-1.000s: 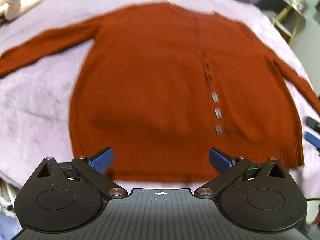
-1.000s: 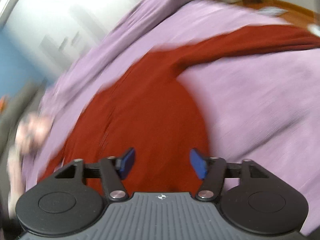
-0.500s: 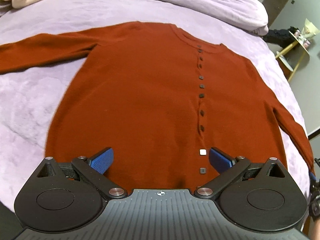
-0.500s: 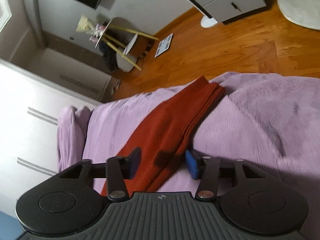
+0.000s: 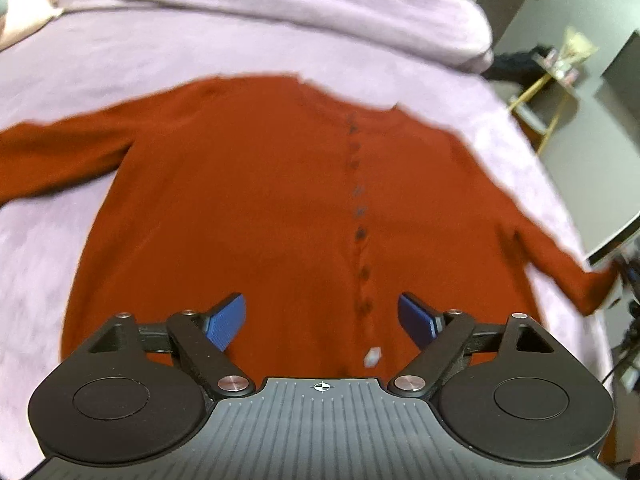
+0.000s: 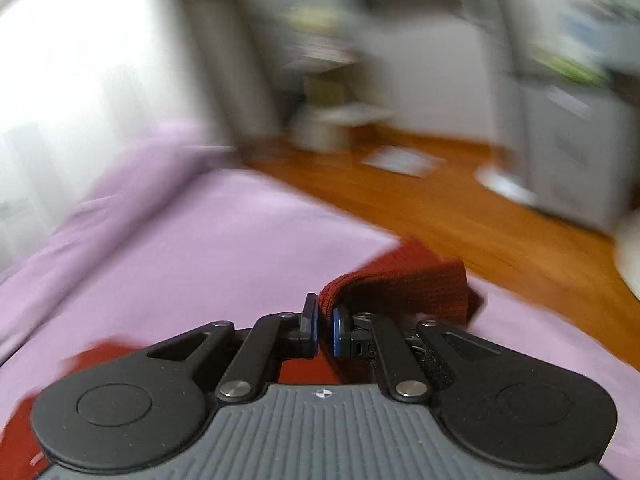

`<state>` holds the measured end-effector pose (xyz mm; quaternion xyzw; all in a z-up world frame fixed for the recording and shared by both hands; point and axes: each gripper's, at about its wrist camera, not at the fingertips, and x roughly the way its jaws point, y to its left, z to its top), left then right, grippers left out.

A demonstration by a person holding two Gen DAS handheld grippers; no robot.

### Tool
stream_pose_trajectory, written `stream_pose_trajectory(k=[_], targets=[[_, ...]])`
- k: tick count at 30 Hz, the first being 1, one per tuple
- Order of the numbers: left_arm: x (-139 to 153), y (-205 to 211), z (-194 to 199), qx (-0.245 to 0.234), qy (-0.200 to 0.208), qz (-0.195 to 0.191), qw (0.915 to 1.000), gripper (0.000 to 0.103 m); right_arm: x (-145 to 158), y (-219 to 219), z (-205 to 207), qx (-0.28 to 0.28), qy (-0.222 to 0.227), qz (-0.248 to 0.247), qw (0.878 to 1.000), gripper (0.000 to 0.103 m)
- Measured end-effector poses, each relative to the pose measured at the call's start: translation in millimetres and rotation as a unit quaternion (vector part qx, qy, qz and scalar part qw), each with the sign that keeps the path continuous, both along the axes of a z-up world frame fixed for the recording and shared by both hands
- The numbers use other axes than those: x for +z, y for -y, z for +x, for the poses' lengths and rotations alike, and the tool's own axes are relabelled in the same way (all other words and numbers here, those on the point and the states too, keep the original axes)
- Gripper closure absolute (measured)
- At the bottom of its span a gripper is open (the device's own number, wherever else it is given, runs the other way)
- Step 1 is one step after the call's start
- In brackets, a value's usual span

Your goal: Fold small clothes

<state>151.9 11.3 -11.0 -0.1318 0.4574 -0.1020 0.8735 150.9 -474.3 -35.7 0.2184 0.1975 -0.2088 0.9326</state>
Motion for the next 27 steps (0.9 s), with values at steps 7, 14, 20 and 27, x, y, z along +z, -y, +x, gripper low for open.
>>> stream_pose_trajectory(k=[7,14,20,27], targets=[[6,14,51,-0.031,0.03,-0.081,0.9957,0.005,9,-165,36,0.318,0.03,-0.001,0.948,0.079],[-42,16,115,-0.018,-0.031,-0.136,0.99,0.005,-52,-145,29,0.25,-0.057,0.125,0.959,0.079],[-80,16,150,-0.007,-0.091,-0.14,0.9859,0.017,-78,-133,13,0.227,-0.07,0.173,0.956,0.079],[-94,22,161,-0.001,-0.112,-0.171,0.9789,0.053,-87,-125,8,0.228,-0.064,0.205,0.95,0.079]])
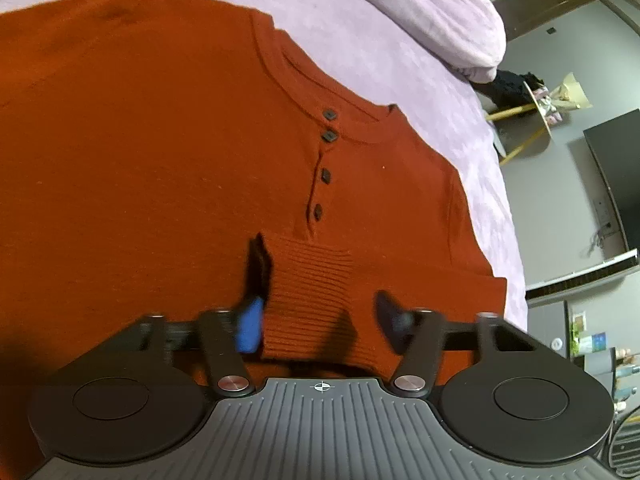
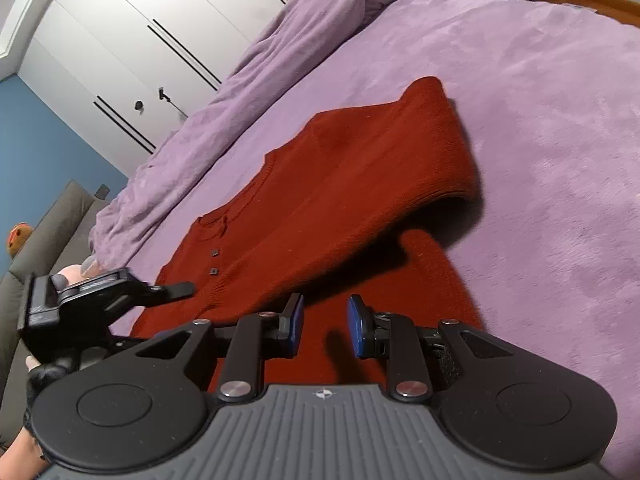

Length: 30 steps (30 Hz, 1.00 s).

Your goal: Fold small clothes

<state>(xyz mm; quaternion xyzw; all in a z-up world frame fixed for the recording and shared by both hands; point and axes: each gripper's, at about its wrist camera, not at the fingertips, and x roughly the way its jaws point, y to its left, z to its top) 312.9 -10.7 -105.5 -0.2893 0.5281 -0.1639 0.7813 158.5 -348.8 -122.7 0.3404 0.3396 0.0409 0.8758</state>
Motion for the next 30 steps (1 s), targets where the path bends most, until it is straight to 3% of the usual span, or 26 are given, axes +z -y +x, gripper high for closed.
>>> stream_pose_trajectory(k=[1,2,3,4,7,12,16,17,19,23,26,27,30], targets=[[-1,3,2,-0.004,-0.001,0.007,1.0,0.067,1,-1,2,0.002,0.0,0.0,1.0,0.079],[-1,5,4,-0.008,-0.001,0.016,0.9998,0.074,2,-2,2,0.003,0.0,-0.001,1.0,0.079],[0,5,4,-0.011,0.002,0.023,0.9997,0.09,2,-2,3,0.004,-0.001,-0.001,1.0,0.079],[2,4,3,-0.014,0.008,0.026,0.9995,0.093,1,-3,4,0.004,-0.003,-0.001,1.0,0.079],[20,1,2,-0.013,0.043,0.022,0.9988,0.095,2,-1,9,0.003,-0.004,0.011,1.0,0.079],[75,-23,3,0.009,0.139,0.068,0.988,0.095,7,5,32,-0.006,0.009,0.026,1.0,0.079],[95,-57,7,0.047,0.18,0.156,0.97,0.095,-2,12,57,-0.027,-0.001,0.066,0.997,0.079],[94,-67,8,0.056,0.182,0.188,0.9636,0.095,-5,13,62,-0.032,-0.002,0.072,0.997,0.079],[87,-84,10,0.071,0.171,0.211,0.9598,0.095,-8,15,70,-0.045,-0.003,0.083,0.996,0.079],[59,-108,11,0.084,0.125,0.192,0.9698,0.094,-17,19,85,-0.07,-0.011,0.111,0.991,0.08],[47,-107,10,0.078,0.115,0.189,0.972,0.094,-21,19,95,-0.082,-0.018,0.132,0.988,0.084],[44,-105,10,0.075,0.114,0.193,0.9718,0.094,-21,17,99,-0.085,-0.022,0.126,0.988,0.095],[44,-96,7,0.068,0.125,0.197,0.9699,0.094,-12,7,108,-0.08,-0.029,0.044,0.995,0.098]])
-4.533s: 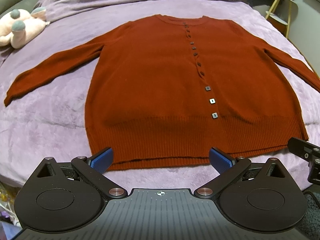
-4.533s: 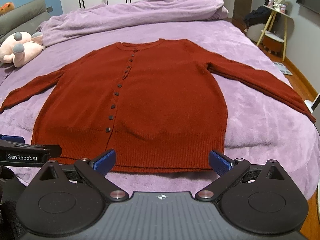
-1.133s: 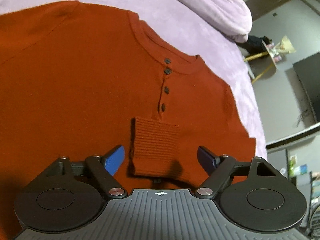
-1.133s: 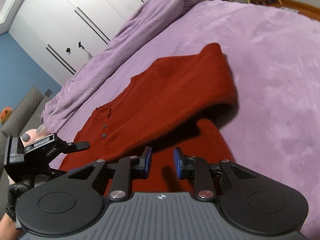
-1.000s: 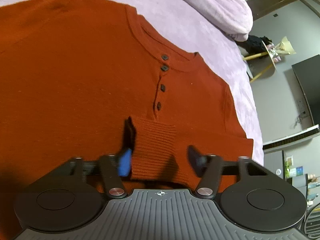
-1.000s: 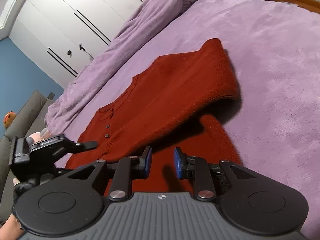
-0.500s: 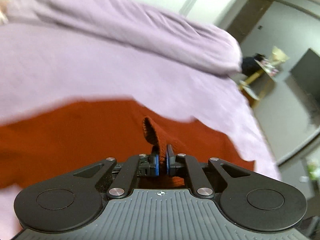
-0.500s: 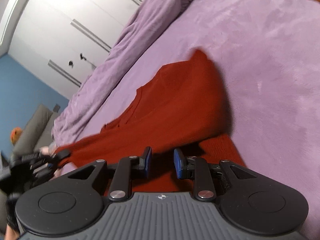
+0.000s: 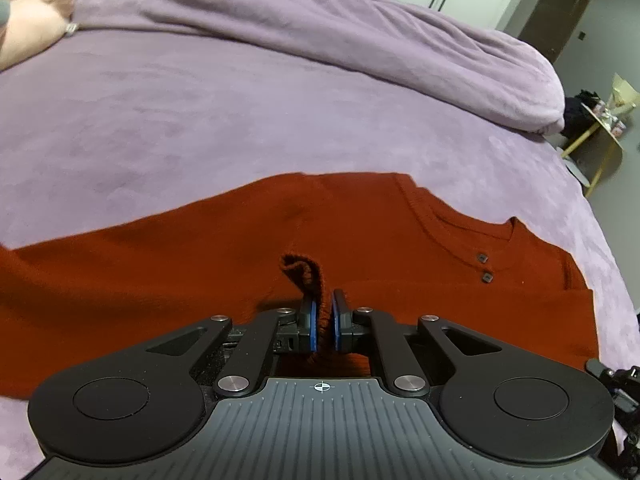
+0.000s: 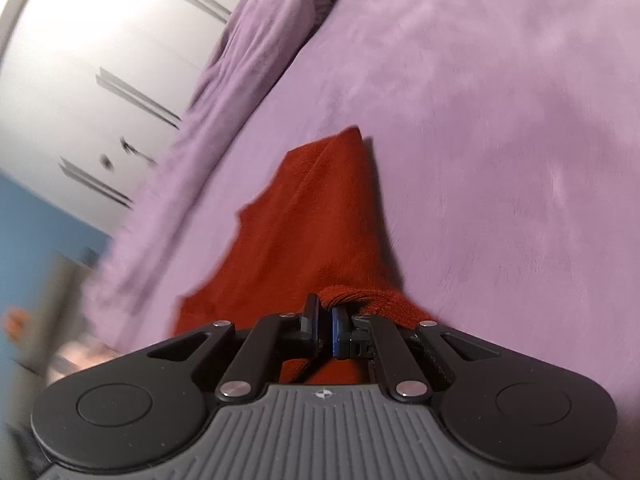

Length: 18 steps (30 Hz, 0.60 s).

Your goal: Fold small clothes

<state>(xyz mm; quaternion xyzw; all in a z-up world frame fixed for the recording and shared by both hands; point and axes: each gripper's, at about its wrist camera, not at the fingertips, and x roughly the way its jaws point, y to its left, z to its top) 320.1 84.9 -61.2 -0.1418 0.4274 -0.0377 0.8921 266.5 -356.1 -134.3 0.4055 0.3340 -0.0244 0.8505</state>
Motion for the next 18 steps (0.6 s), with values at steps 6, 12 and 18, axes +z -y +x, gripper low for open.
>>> stream_pose_trajectory(k=[6,12,18], targets=[[4,26,7,-0.031,0.05,0.002,0.9982,0.094,14,-2,-19,-0.038,0.044,-0.125,0.99,0.098],[-16,19,13,-0.024,0.023,0.02,0.9992,0.094,4,-20,-29,0.011,0.035,-0.175,0.984,0.098],[11,1,9,0.015,0.086,-0.022,0.996,0.095,2,-18,-32,0.018,0.048,-0.128,0.99,0.097]])
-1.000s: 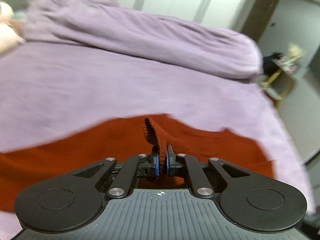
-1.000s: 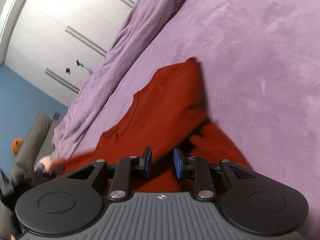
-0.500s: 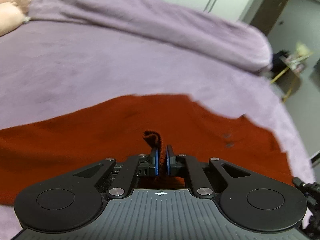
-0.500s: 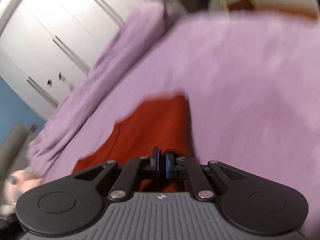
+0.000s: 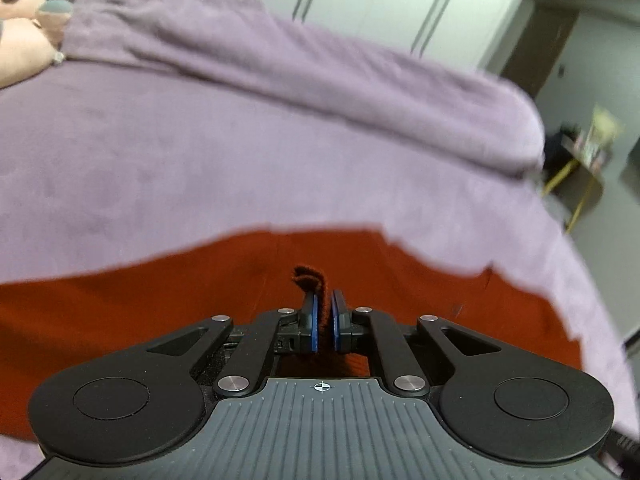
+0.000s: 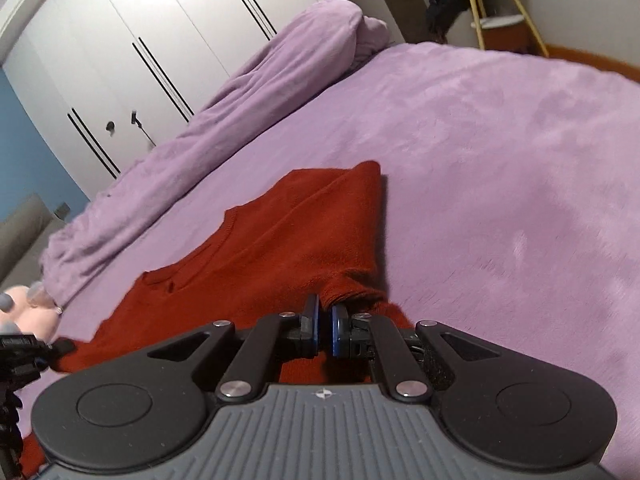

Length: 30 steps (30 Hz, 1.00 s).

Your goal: Fold small clothes

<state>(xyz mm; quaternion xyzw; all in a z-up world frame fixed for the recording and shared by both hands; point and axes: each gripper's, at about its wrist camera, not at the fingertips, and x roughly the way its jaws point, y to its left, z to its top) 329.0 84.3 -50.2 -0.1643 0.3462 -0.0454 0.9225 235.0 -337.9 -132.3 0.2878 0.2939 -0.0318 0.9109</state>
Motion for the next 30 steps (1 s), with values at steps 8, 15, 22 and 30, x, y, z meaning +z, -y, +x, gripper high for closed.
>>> stream_pose_trajectory(k=[8,15,22,30], targets=[[-23,-26,-9,0.051,-0.066,0.042,0.9957,0.086,11,-10,-20,0.026,-0.018,-0.031,0.999,0.092],[-19,-2,-24,0.006,-0.056,-0.005,0.9984,0.085,33,-40,-2,0.047,0.009,-0.109,0.993,0.091],[-49,41,-3,-0.029,-0.078,0.043,0.9956,0.081,4,-88,49,0.105,-0.039,-0.286,0.952,0.096],[-49,47,3,-0.012,-0.074,0.063,0.9952,0.082,-1,-87,62,0.087,-0.046,-0.354,0.93,0.103]])
